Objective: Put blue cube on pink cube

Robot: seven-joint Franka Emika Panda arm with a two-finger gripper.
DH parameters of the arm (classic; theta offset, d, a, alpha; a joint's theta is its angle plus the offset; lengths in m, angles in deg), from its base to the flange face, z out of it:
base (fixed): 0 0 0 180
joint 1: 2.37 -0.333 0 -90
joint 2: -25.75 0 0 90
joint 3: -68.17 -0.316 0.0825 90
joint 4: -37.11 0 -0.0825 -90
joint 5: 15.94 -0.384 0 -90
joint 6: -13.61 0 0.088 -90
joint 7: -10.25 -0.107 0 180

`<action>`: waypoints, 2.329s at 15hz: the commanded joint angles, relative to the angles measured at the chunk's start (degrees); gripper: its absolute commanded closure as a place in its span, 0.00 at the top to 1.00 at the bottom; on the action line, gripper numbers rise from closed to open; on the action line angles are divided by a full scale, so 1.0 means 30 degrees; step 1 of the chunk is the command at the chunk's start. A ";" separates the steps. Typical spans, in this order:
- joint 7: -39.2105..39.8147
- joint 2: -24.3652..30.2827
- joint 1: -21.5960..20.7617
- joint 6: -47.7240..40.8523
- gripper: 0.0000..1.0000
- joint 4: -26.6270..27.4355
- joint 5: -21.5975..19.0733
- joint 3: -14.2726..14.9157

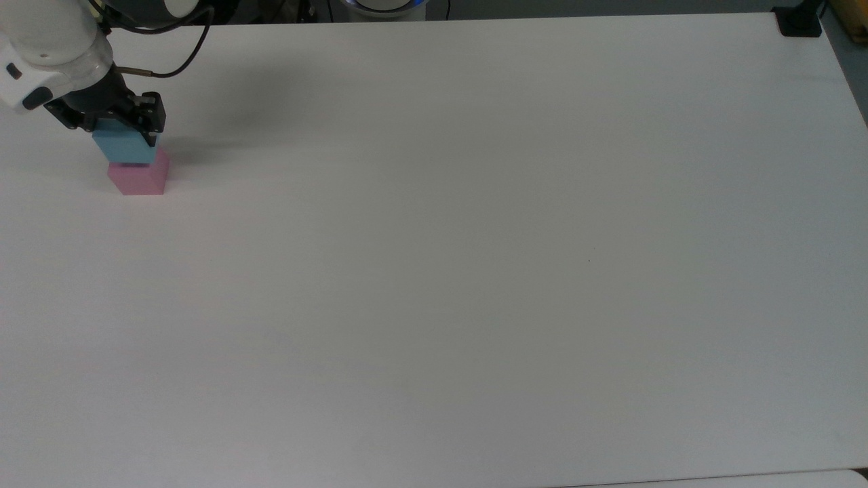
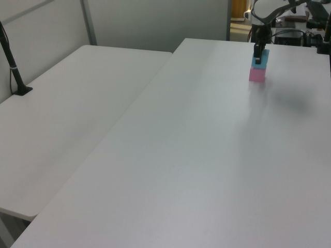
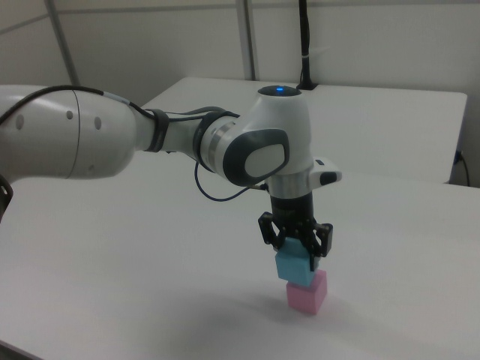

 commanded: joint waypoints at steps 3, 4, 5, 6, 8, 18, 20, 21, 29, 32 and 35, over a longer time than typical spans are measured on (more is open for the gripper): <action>0.0705 -0.0936 0.0278 0.0133 0.18 -0.1457 0.0225 -0.0125; 0.0646 -0.0997 0.0278 0.0133 0.19 -0.1459 0.0225 -0.0125; 0.0646 -0.0997 0.0278 0.0104 0.21 -0.1459 0.0225 -0.0125; 0.0704 -0.0997 0.0278 0.0132 0.24 -0.1459 0.0254 -0.0125; 0.0734 -0.0997 0.0278 0.0133 0.30 -0.1459 0.0284 -0.0125; 0.0646 -0.0909 0.0219 -0.0160 0.50 -0.1283 0.0313 -0.0184; 0.0558 -0.0909 0.0219 -0.0160 0.91 -0.1254 0.0313 -0.0184; 0.0529 -0.0909 0.0219 -0.0189 1.00 -0.1254 0.0313 -0.0184; 0.0529 -0.0822 0.0219 -0.0219 1.00 -0.1137 0.0313 -0.0184; 0.0616 -0.0413 0.0277 -0.0716 1.00 -0.1253 0.0313 -0.0154; 0.0587 0.0056 0.0307 -0.1185 1.00 -0.1312 0.0342 -0.0154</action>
